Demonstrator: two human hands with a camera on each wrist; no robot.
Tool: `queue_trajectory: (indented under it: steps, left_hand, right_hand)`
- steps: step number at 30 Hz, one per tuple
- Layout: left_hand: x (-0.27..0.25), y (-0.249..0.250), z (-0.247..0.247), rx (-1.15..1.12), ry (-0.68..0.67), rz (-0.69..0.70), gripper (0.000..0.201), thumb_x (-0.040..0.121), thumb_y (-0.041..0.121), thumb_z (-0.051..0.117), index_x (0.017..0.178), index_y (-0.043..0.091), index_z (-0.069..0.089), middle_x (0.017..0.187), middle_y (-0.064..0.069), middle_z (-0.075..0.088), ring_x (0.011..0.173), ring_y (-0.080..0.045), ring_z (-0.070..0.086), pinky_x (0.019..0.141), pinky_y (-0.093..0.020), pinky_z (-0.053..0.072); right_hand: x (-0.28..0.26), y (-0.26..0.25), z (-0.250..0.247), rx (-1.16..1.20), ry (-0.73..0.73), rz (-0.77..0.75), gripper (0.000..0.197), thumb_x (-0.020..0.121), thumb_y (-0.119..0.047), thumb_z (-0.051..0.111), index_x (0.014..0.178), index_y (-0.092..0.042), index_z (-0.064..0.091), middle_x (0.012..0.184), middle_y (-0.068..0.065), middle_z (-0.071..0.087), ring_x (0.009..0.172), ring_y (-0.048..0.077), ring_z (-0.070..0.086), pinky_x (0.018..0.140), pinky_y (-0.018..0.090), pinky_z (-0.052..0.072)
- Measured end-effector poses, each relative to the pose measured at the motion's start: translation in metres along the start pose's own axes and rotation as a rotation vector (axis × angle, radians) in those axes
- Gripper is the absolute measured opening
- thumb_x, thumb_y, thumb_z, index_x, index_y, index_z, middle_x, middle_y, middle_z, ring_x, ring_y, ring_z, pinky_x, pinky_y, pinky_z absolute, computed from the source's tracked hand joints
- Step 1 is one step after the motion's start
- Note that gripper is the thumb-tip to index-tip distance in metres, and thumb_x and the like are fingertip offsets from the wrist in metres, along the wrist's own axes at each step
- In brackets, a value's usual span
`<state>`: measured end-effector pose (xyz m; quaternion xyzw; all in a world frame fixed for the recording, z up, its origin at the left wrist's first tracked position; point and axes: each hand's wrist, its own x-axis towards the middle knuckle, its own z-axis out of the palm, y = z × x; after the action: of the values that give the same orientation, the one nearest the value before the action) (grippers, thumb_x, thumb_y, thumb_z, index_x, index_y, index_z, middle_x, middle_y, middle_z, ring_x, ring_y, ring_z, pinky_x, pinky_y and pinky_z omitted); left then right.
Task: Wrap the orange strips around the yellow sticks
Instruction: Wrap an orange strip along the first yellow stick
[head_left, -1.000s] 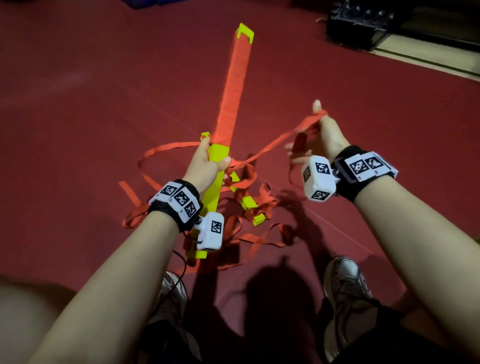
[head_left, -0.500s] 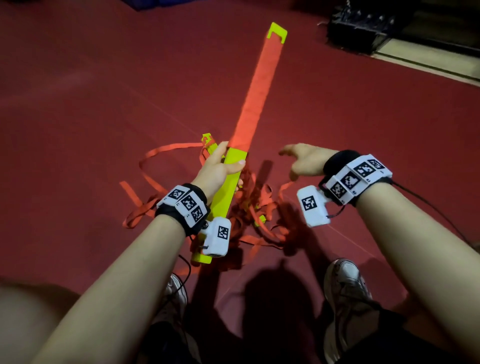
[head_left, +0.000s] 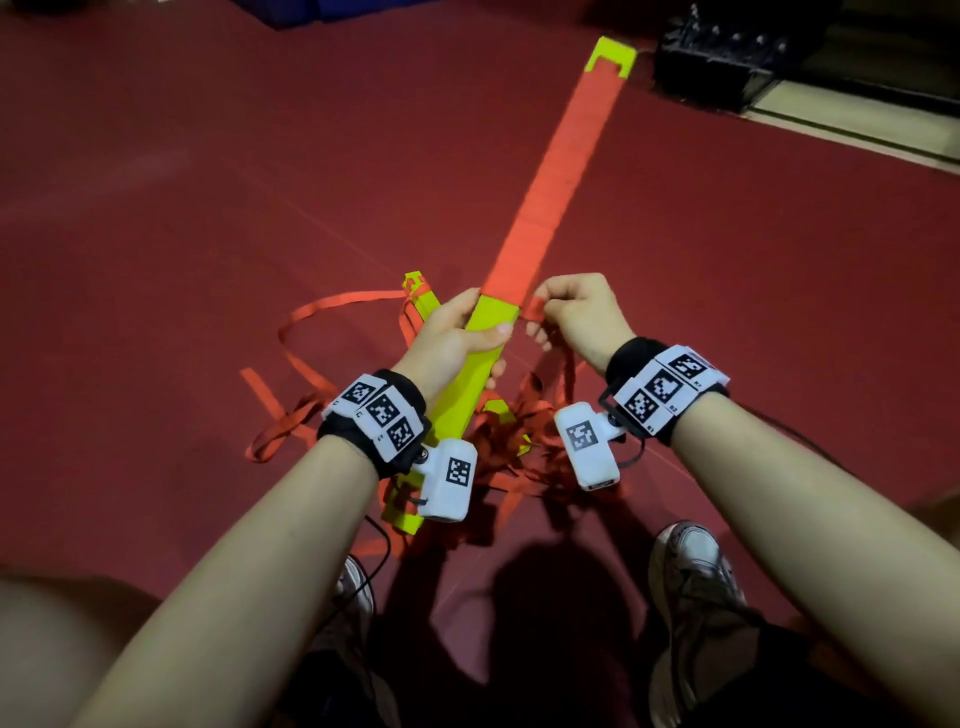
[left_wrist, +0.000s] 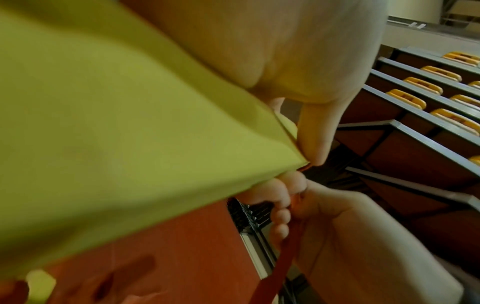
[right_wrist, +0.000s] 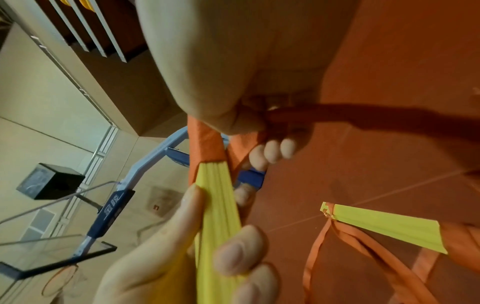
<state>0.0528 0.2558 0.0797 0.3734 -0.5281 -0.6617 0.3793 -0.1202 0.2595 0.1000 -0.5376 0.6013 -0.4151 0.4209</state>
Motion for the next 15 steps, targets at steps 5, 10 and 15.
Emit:
queue_trajectory:
  steps: [5,10,15]
  left_hand:
    - [0.000,-0.001,-0.003,0.001,0.103,0.027,0.013,0.097,0.001,0.060,0.110,0.003,0.057,0.094,-0.010,0.069,0.053,-0.021,0.055,0.048,-0.028,0.047]
    - [0.005,-0.003,0.000,0.171,0.223,0.152,0.030,0.092,-0.001,0.068,0.116,0.015,0.058,0.076,0.001,0.067,0.051,-0.016,0.058,0.050,-0.029,0.051]
    - [0.002,-0.016,0.005,0.666,0.397,0.252,0.053,0.083,0.013,0.069,0.131,0.032,0.054,0.090,0.003,0.072,0.086,-0.026,0.069,0.075,-0.034,0.052]
  right_hand:
    - [-0.007,0.004,-0.007,-0.426,0.031,-0.020,0.035,0.064,0.007,0.041,0.060,-0.017,0.067,0.052,0.003,0.064,0.049,0.013,0.057,0.053,0.022,0.047]
    - [-0.015,-0.005,0.002,-0.422,-0.032,-0.082,0.028,0.072,0.006,0.047,0.064,-0.013,0.066,0.052,0.004,0.062,0.042,0.010,0.055,0.043,0.020,0.041]
    - [-0.010,-0.012,0.016,-0.296,0.003,-0.056,0.053,0.090,-0.048,0.065,0.057,-0.009,0.049,0.047,0.002,0.045,0.041,0.014,0.039,0.050,0.029,0.032]
